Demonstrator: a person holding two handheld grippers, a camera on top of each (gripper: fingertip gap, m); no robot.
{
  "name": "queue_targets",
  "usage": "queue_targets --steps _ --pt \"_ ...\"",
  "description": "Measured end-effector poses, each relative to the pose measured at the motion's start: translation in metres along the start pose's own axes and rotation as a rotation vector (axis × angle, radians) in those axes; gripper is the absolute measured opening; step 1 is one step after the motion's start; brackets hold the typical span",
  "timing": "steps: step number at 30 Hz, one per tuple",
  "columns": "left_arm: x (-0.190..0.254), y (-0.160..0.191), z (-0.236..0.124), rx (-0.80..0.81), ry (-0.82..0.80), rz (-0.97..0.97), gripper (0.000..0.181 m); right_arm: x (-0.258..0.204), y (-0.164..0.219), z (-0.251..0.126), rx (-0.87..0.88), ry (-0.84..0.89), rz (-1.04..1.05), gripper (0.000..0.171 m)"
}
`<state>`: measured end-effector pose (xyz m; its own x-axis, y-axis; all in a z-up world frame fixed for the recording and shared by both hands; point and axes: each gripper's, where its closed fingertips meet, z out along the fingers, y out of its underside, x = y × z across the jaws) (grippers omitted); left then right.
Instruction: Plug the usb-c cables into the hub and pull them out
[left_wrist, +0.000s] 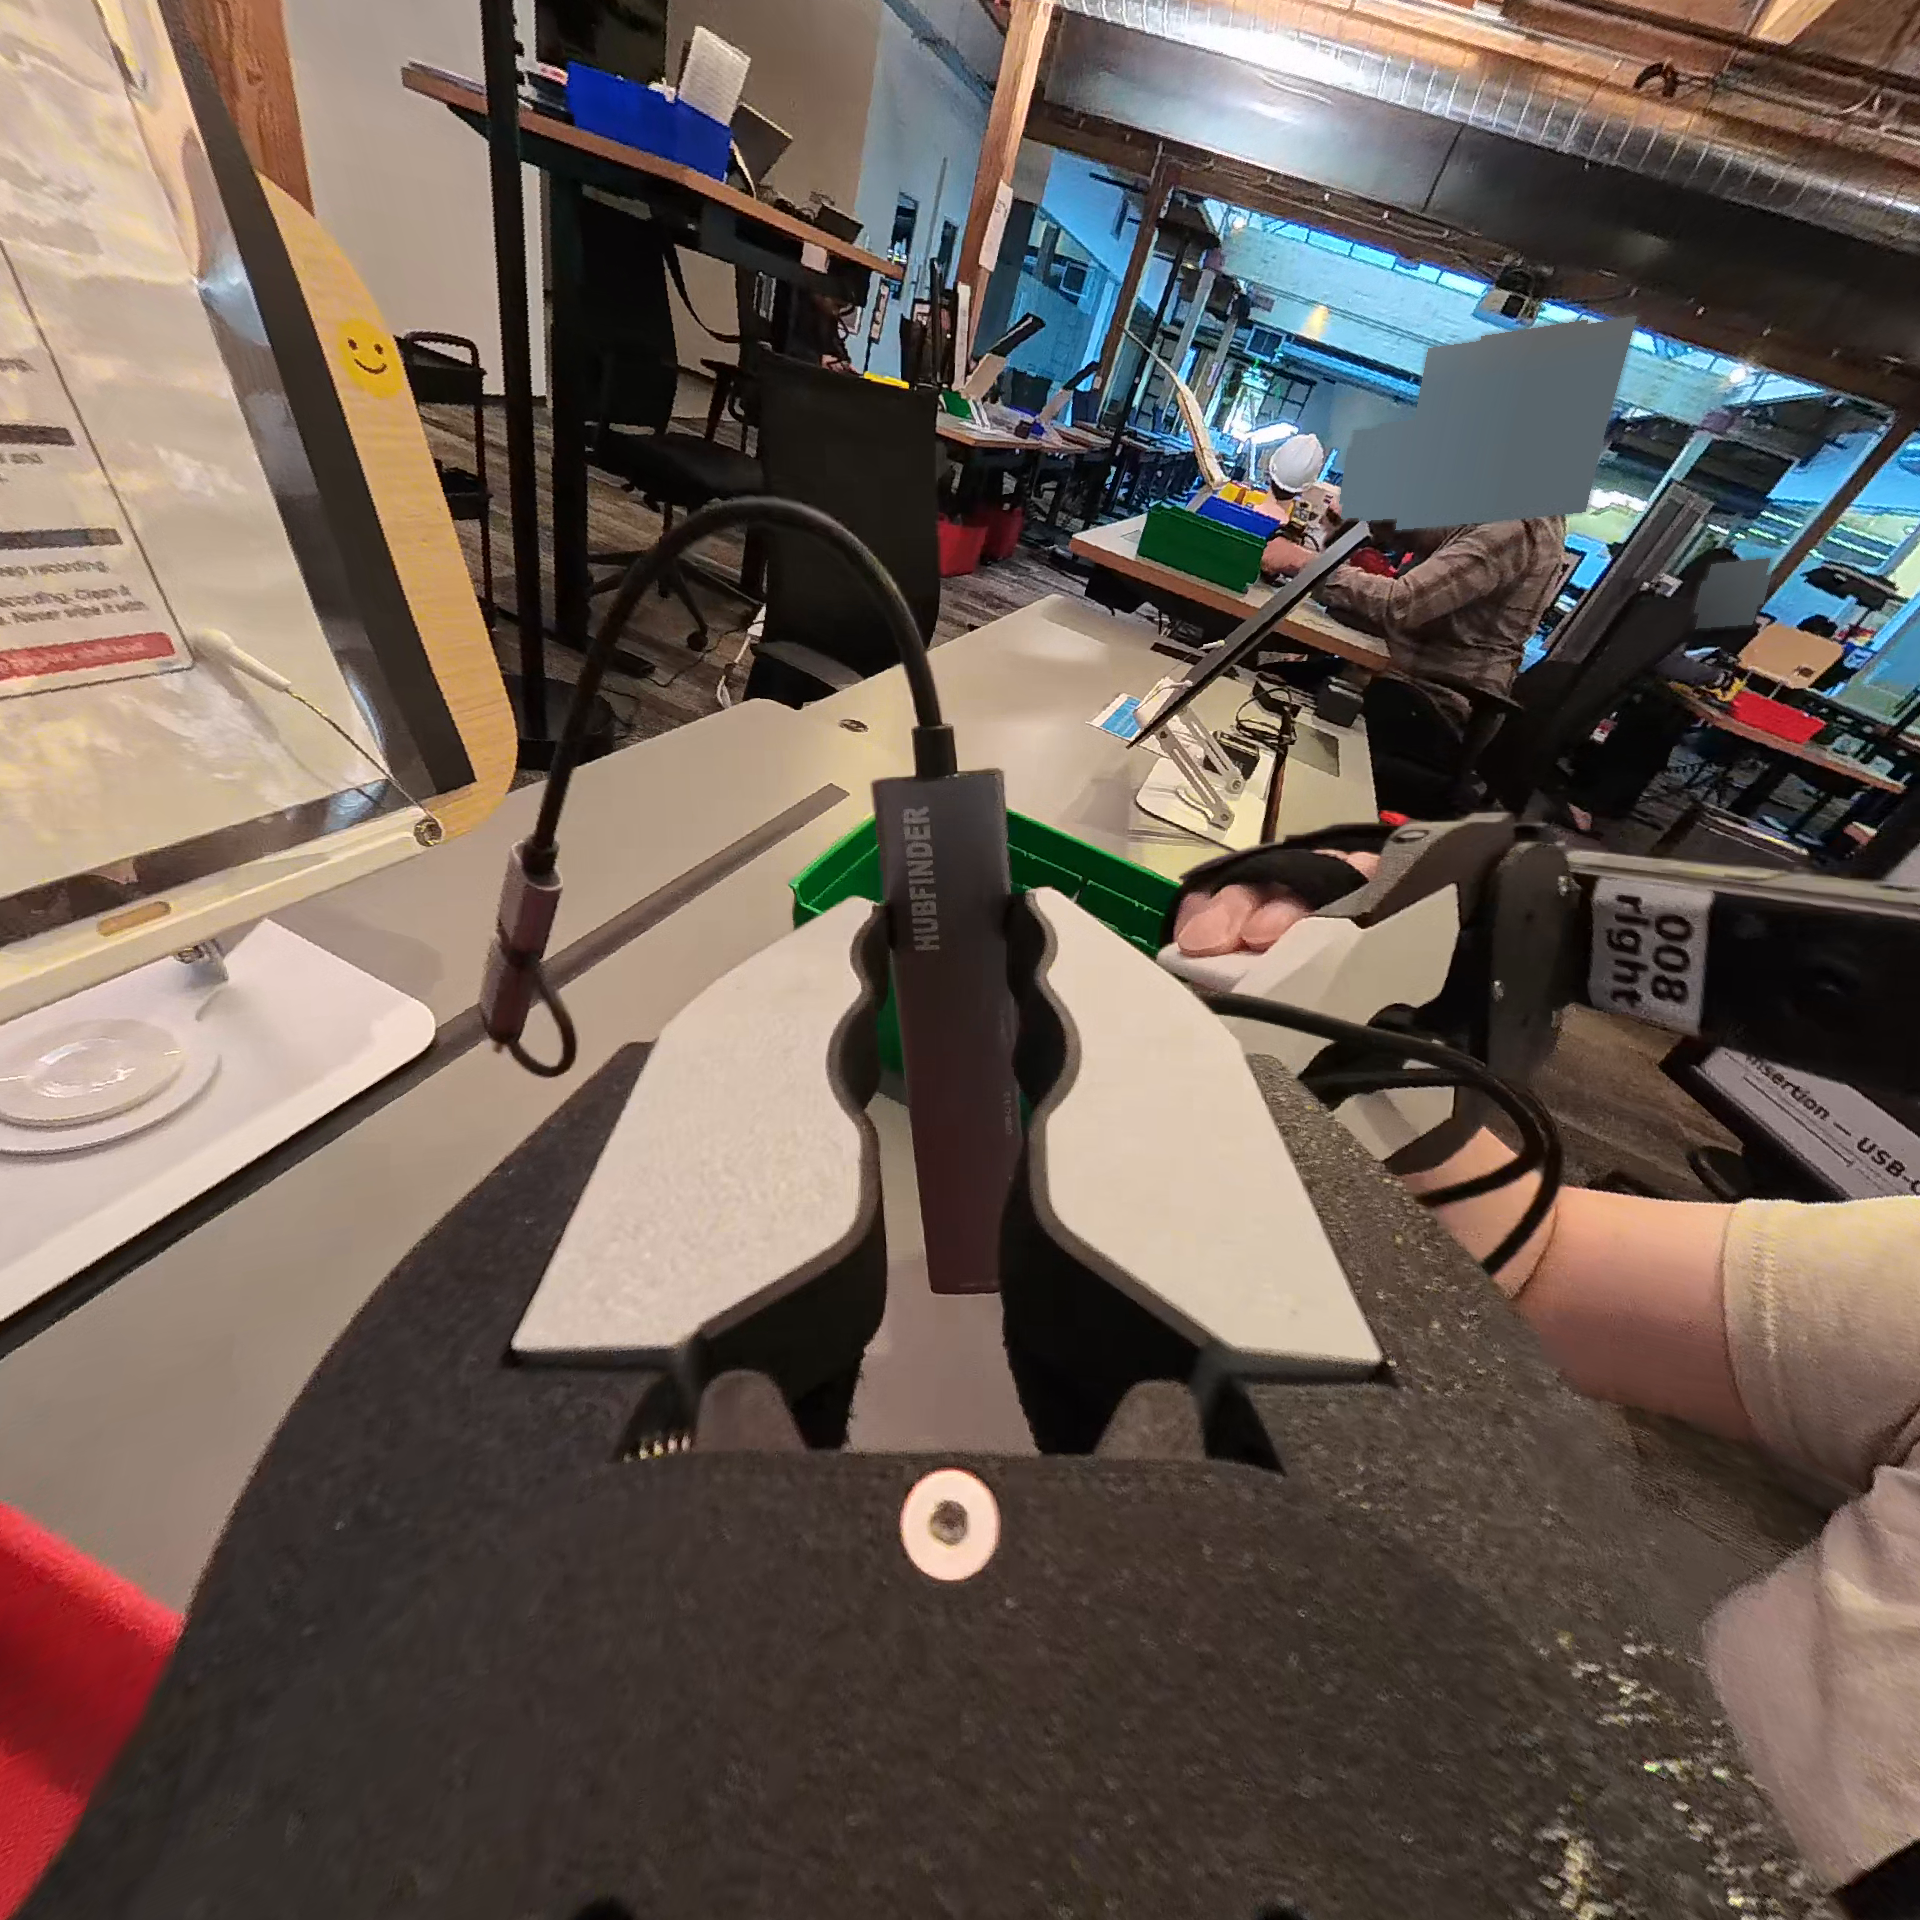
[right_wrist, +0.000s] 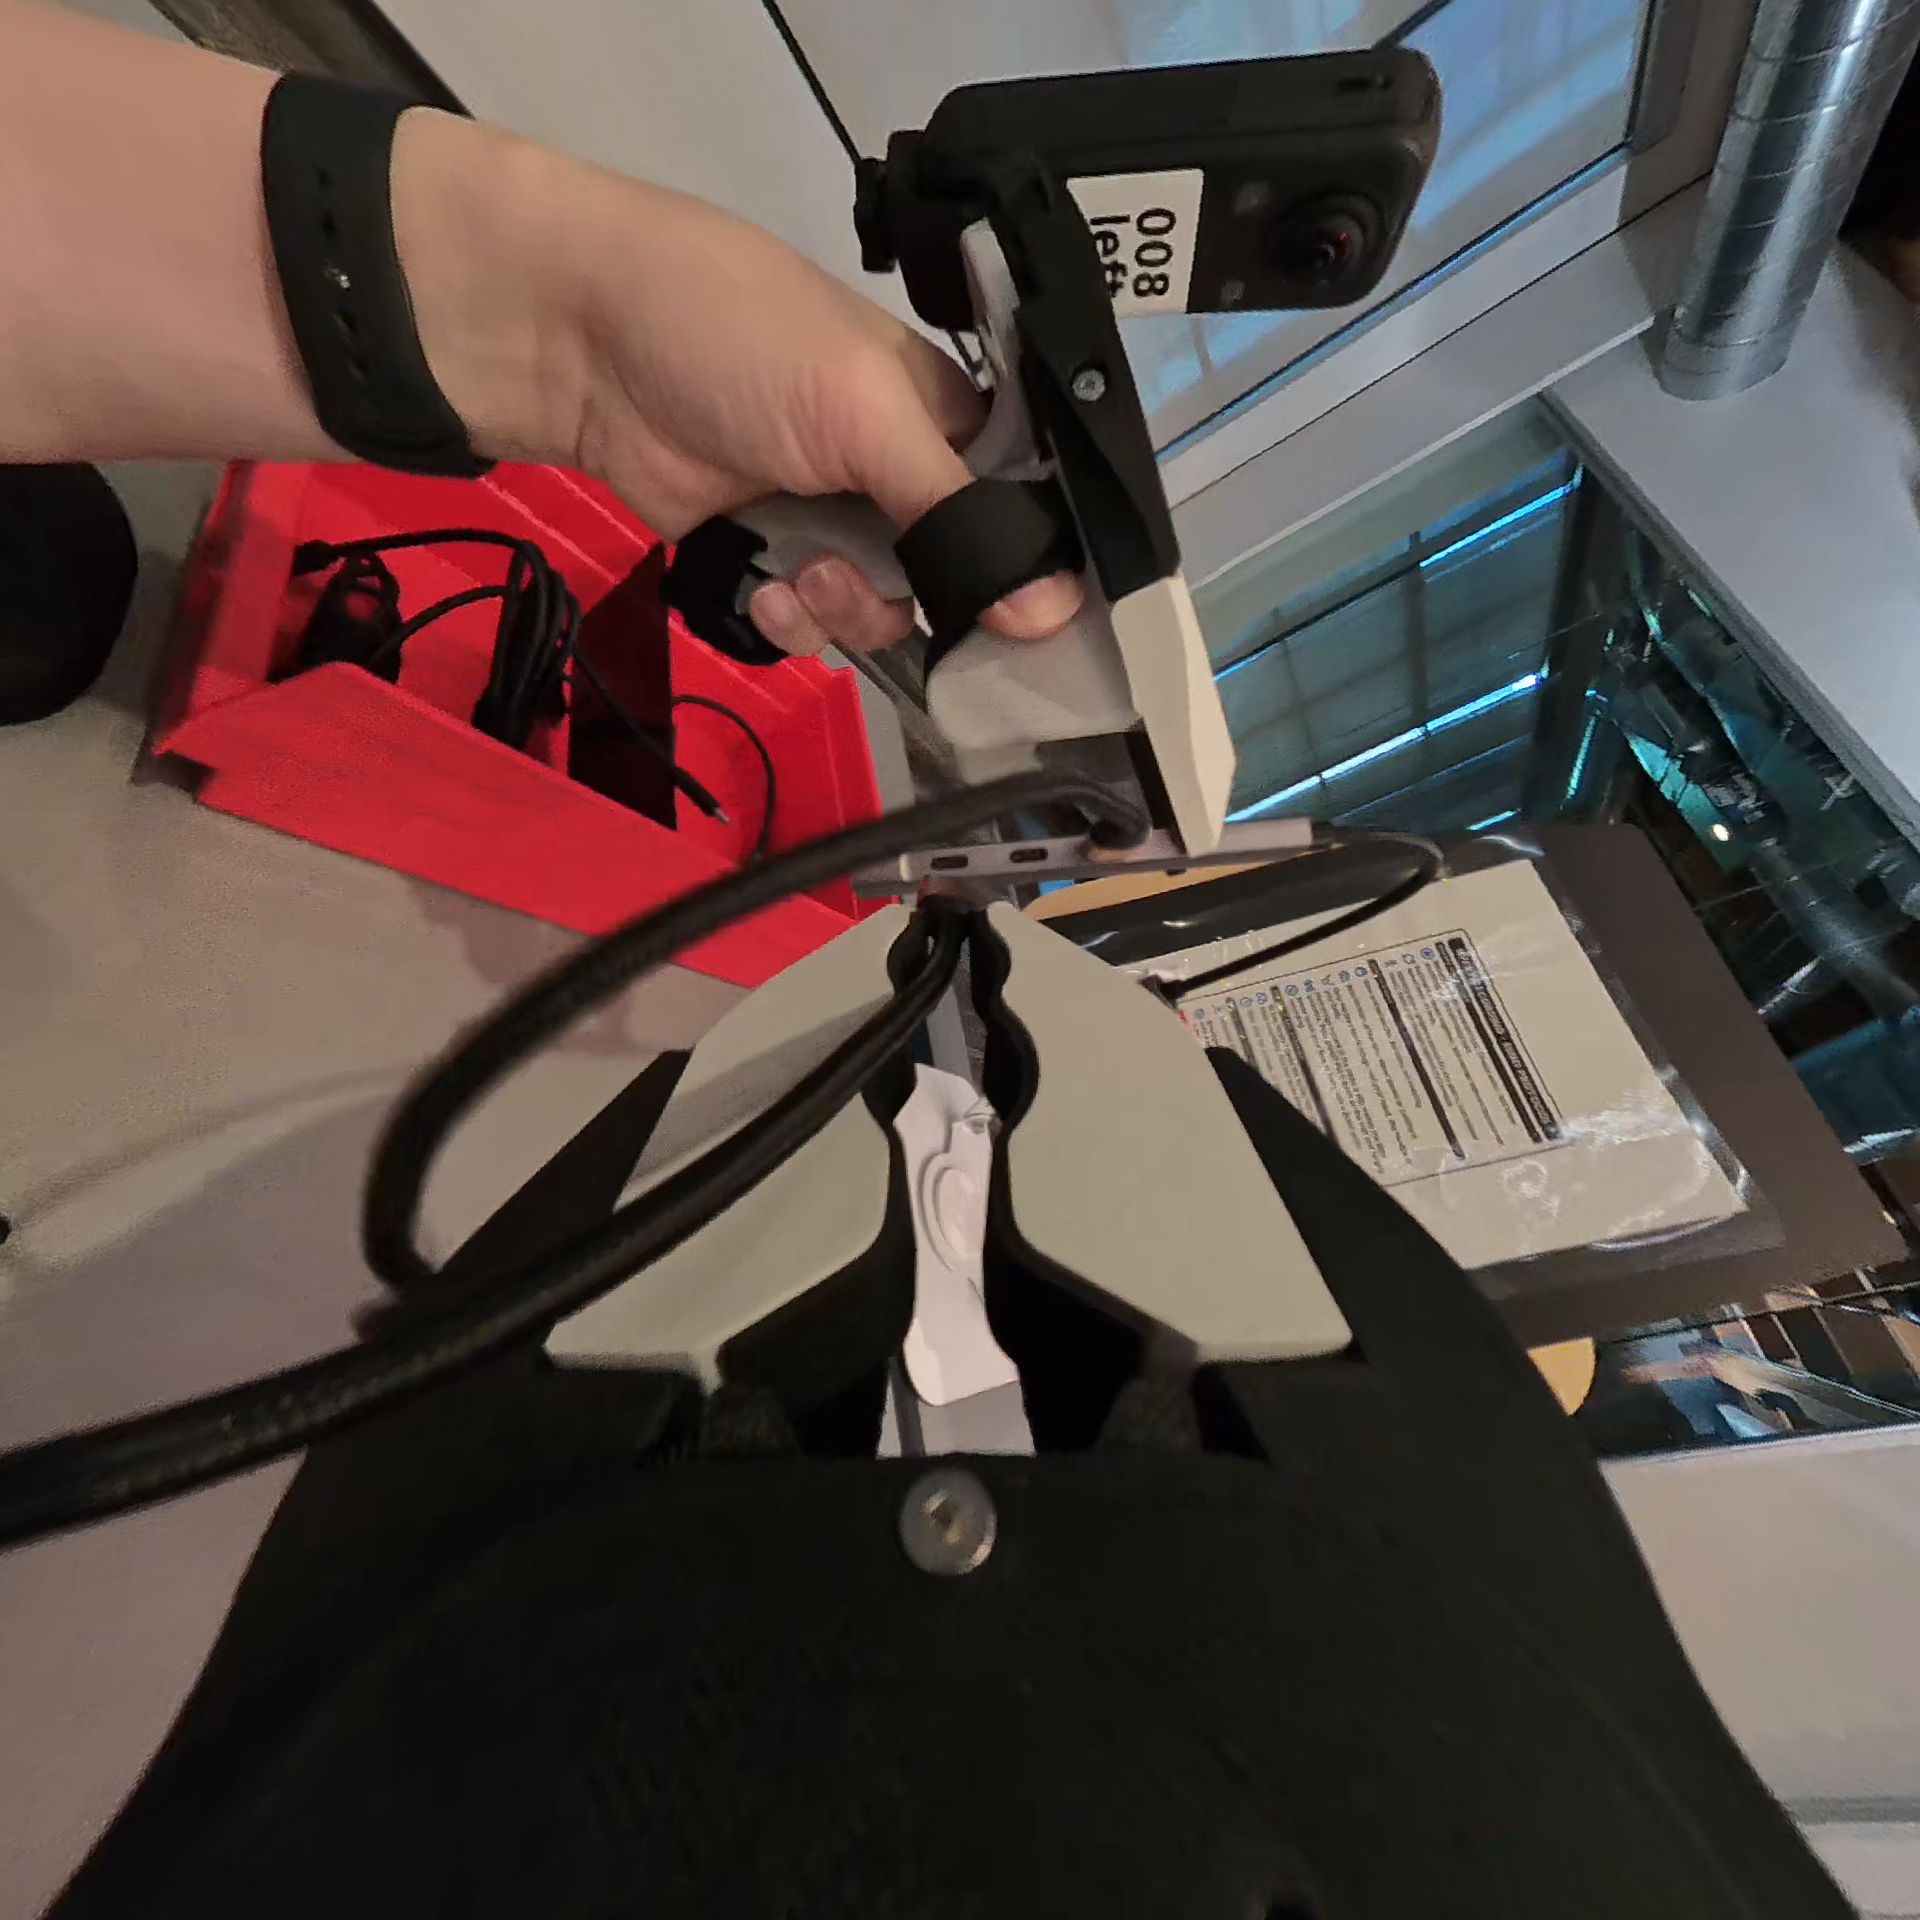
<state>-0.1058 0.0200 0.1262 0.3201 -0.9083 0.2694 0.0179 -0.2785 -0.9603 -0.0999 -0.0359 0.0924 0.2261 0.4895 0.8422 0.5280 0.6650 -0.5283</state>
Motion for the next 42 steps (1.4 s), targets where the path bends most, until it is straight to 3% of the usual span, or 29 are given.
queue_targets --steps 1,16,26,37,42 --pt "0.0 0.0 0.0 -0.001 -0.002 0.0 0.022 0.0 0.0 0.002 -0.011 0.011 -0.001 0.008" --pt "-0.001 0.005 0.004 -0.041 -0.042 0.004 0.022 -0.004 0.003 0.01 -0.075 0.04 -0.074 0.008" --pt "-0.01 0.017 0.013 -0.107 -0.153 0.014 0.022 -0.012 0.015 0.018 -0.132 0.061 -0.24 0.008" --pt "-0.01 0.012 0.013 -0.098 -0.239 0.089 0.022 -0.01 0.01 0.025 -0.042 0.225 -0.323 0.008" --pt "0.01 -0.006 0.004 -0.036 -0.242 0.16 0.022 -0.001 -0.006 0.015 0.004 0.345 -0.423 0.008"
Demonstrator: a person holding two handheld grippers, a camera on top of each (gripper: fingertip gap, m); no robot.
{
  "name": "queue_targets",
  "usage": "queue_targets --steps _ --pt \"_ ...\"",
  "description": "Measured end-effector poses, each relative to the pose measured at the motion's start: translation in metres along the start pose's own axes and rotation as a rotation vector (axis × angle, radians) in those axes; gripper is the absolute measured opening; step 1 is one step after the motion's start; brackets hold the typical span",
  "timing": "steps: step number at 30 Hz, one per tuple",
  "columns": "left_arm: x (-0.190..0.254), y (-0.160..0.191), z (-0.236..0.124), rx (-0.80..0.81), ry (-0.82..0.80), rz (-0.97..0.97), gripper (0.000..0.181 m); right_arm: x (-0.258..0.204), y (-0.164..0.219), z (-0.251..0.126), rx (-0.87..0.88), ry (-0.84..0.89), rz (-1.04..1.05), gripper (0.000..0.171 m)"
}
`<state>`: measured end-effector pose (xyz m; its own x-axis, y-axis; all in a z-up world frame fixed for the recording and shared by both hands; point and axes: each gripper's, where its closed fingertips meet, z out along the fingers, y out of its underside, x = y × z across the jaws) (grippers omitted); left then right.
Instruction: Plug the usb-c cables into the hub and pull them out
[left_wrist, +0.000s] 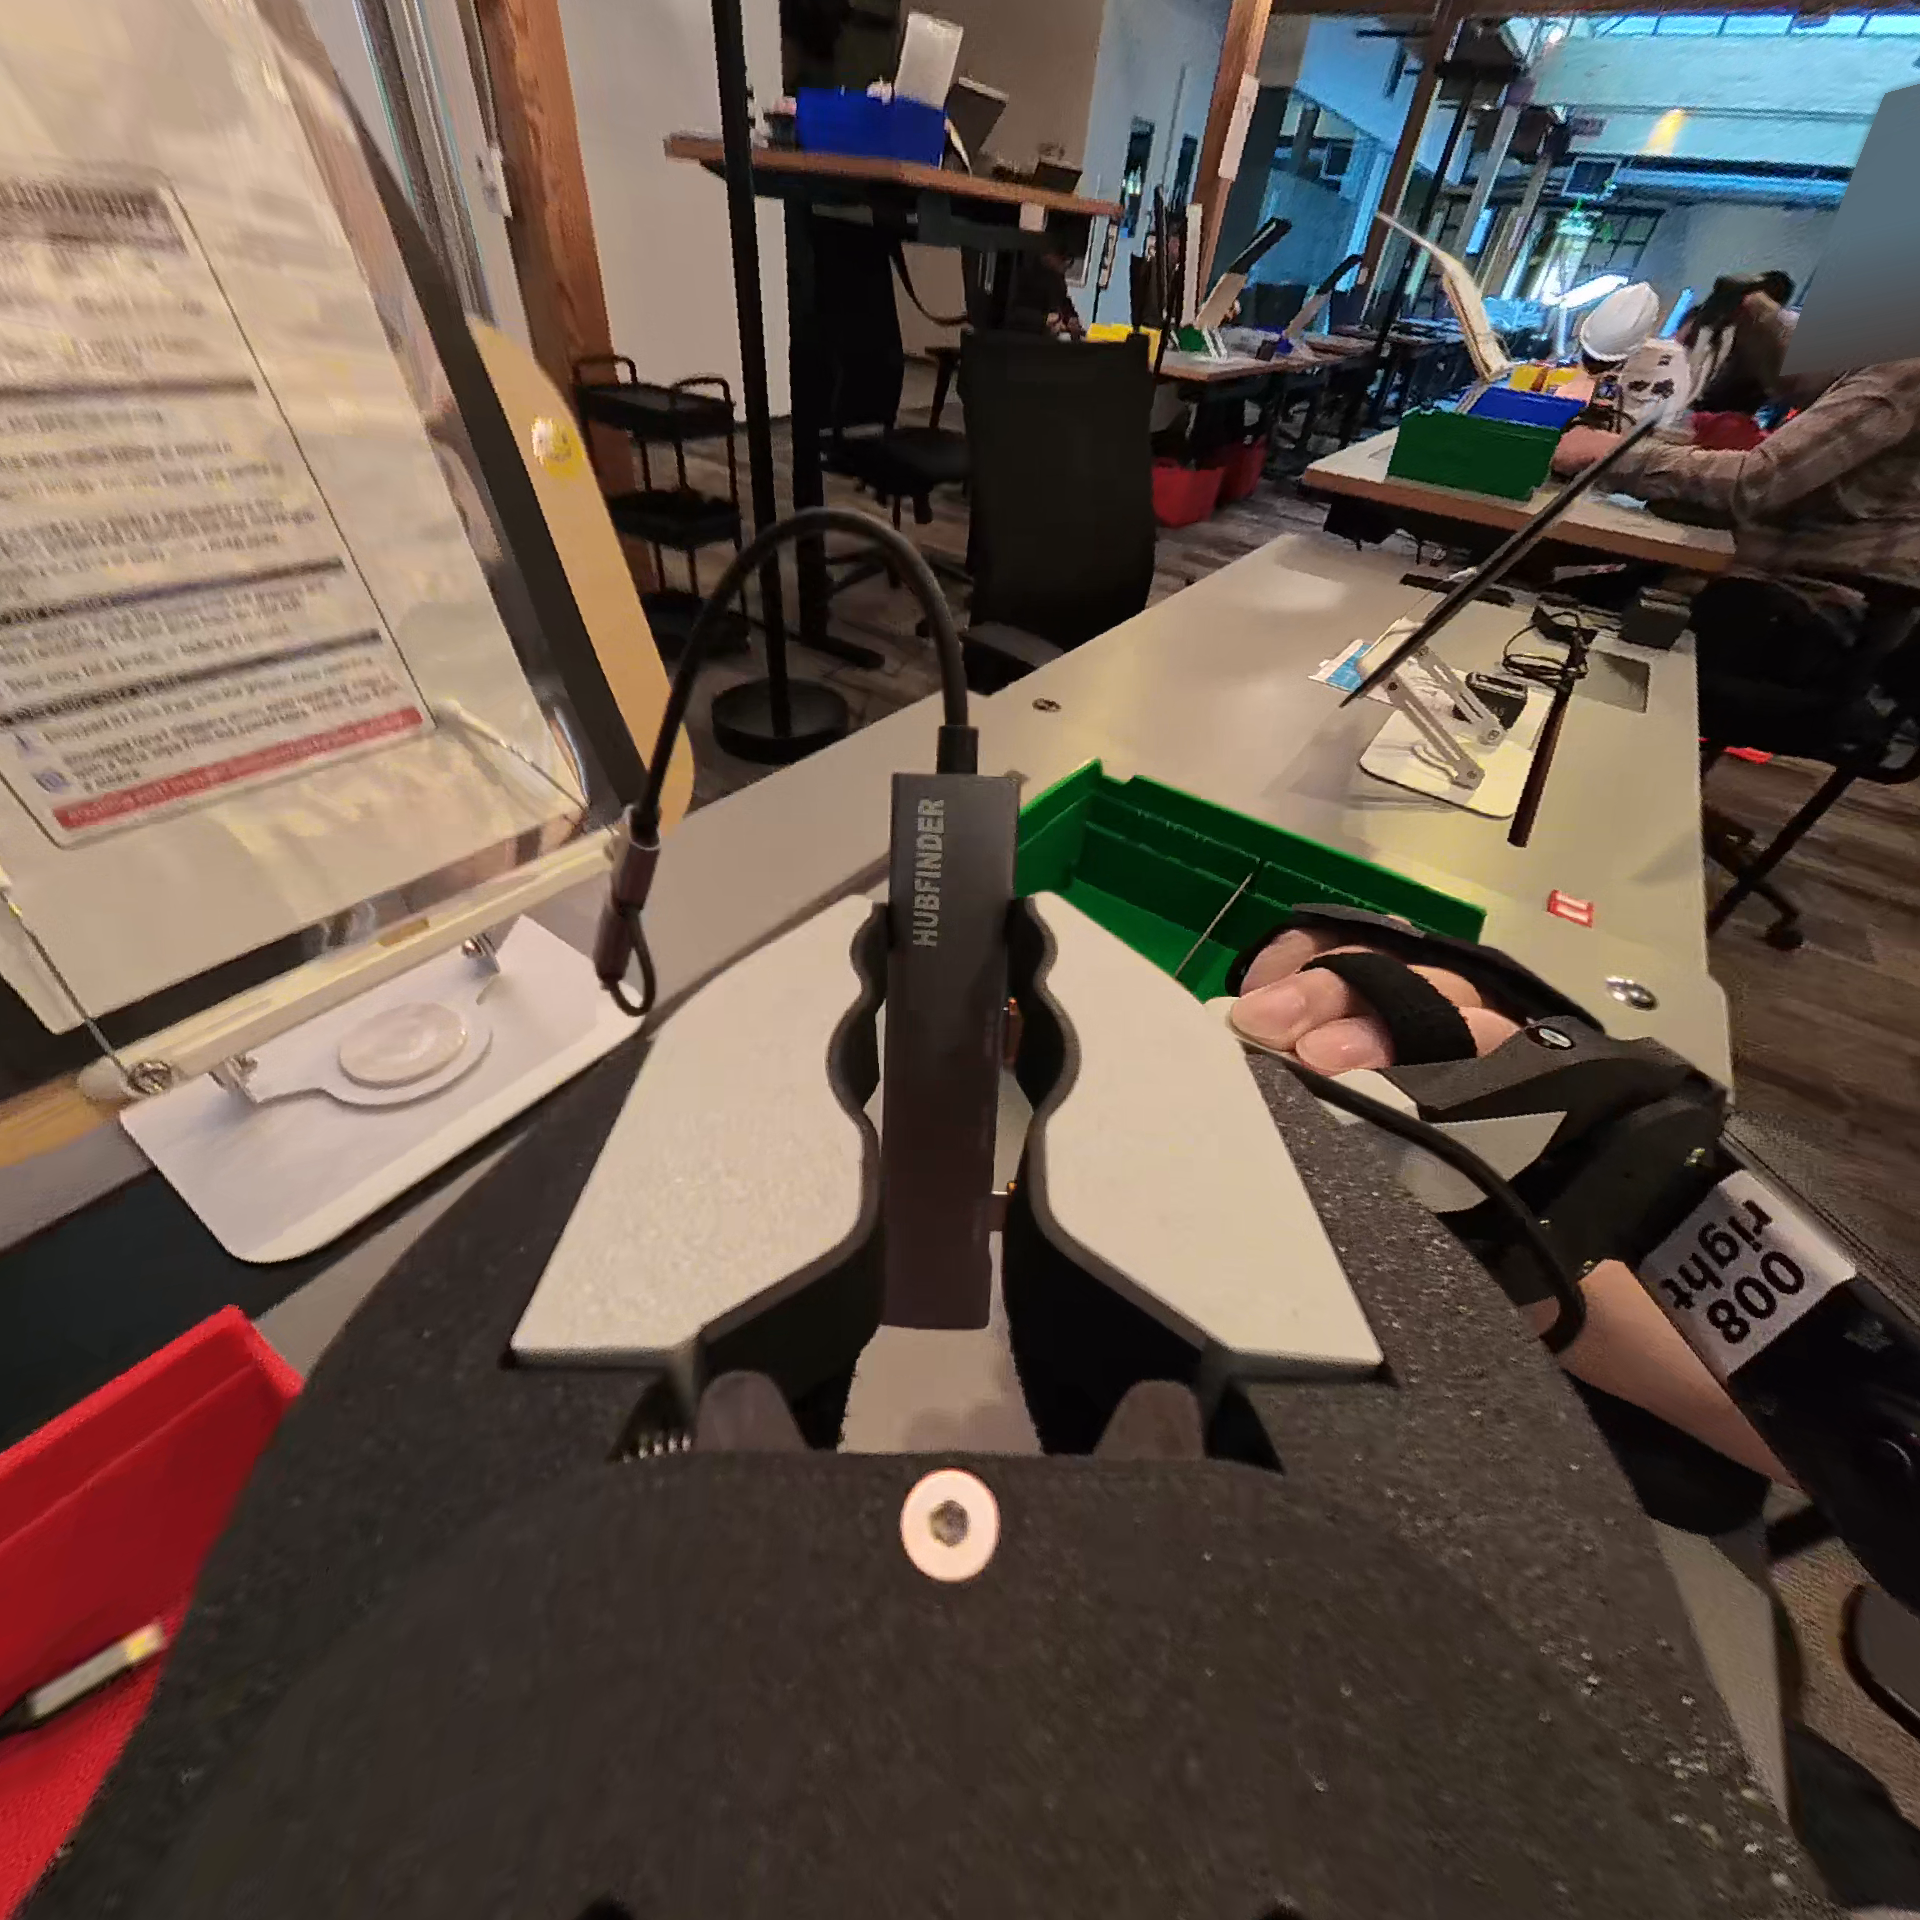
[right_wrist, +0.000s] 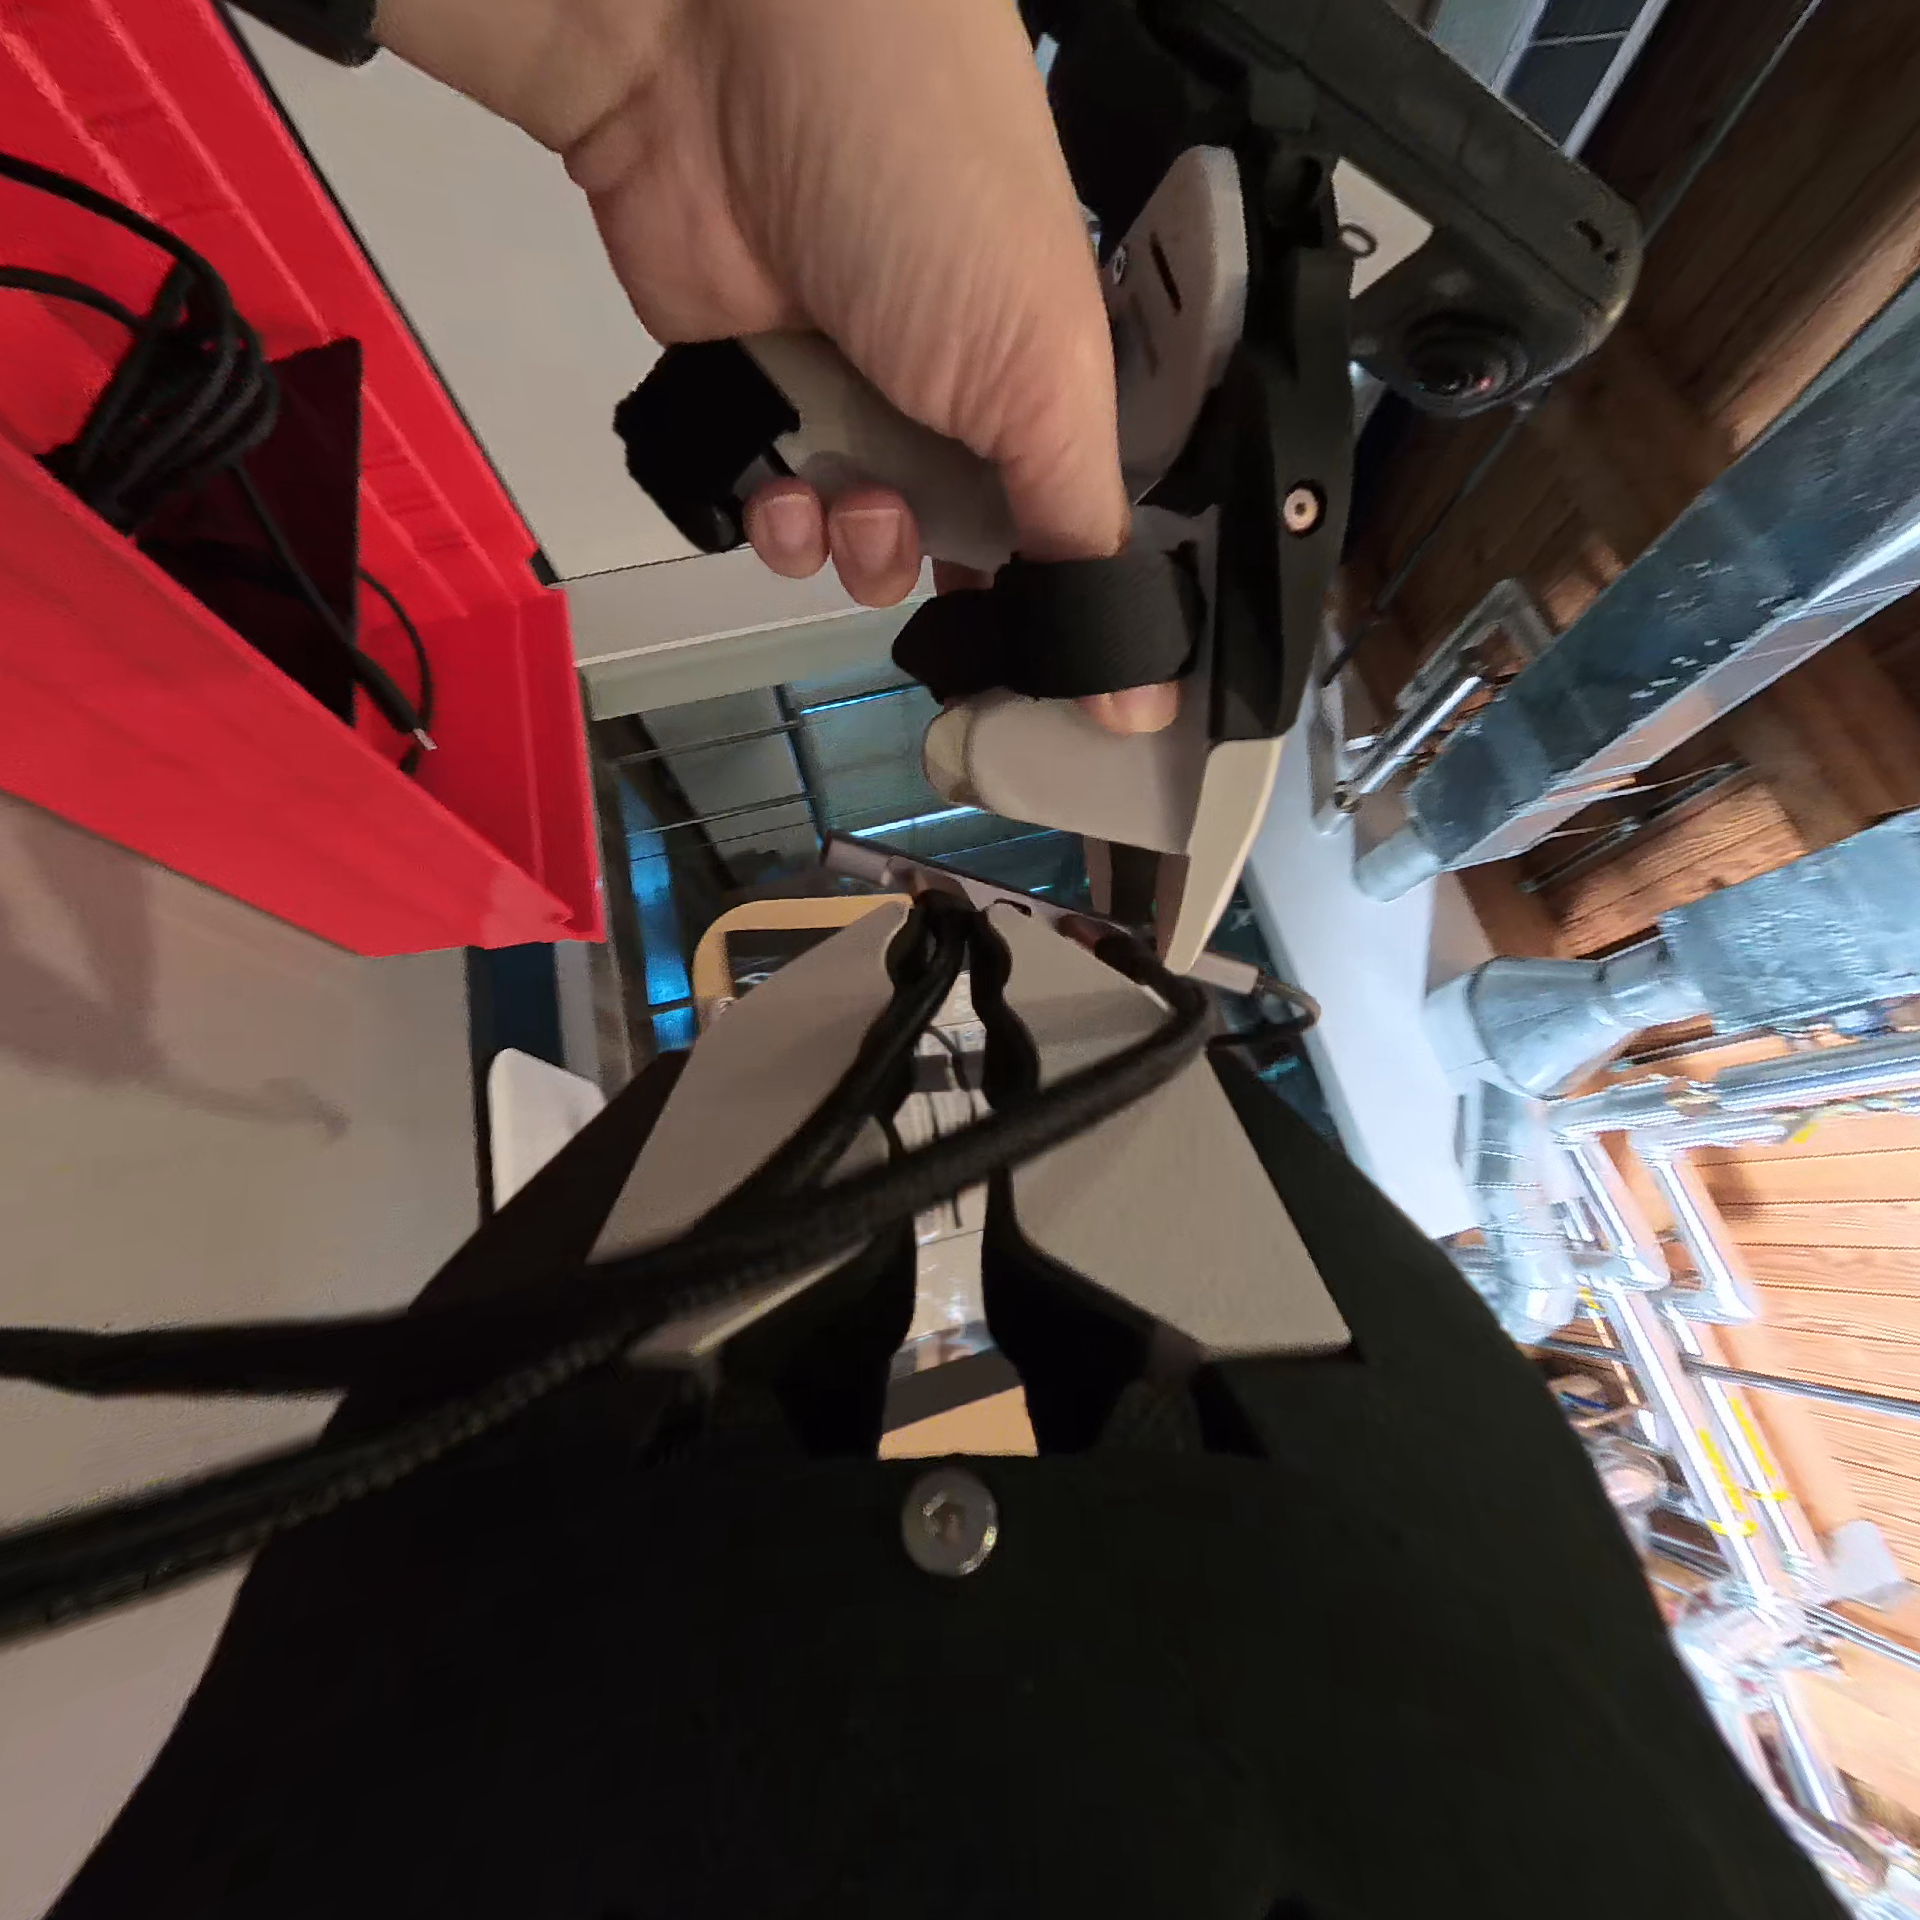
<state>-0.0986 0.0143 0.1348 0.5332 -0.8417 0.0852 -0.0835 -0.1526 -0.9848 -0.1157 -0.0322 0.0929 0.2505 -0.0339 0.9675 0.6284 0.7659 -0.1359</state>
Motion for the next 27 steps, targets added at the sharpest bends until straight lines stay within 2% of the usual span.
queue_targets --steps 6,10,15,21,27 --pt "0.023 -0.026 -0.01 0.054 -0.089 0.142 0.022 0.027 -0.012 -0.01 0.02 0.09 -0.03 0.008" --pt "0.037 -0.04 -0.012 0.098 -0.085 0.14 0.022 0.041 -0.02 -0.014 0.016 0.167 -0.046 0.008" --pt "0.035 -0.043 -0.014 0.125 -0.078 0.087 0.022 0.042 -0.016 -0.011 -0.024 0.168 -0.04 0.008" --pt "0.036 -0.047 -0.018 0.181 0.035 0.023 0.023 0.043 -0.01 -0.011 -0.057 0.164 -0.055 0.008" --pt "0.061 -0.059 -0.016 0.19 0.116 0.083 0.024 0.057 -0.019 -0.023 -0.016 0.205 -0.144 0.008"
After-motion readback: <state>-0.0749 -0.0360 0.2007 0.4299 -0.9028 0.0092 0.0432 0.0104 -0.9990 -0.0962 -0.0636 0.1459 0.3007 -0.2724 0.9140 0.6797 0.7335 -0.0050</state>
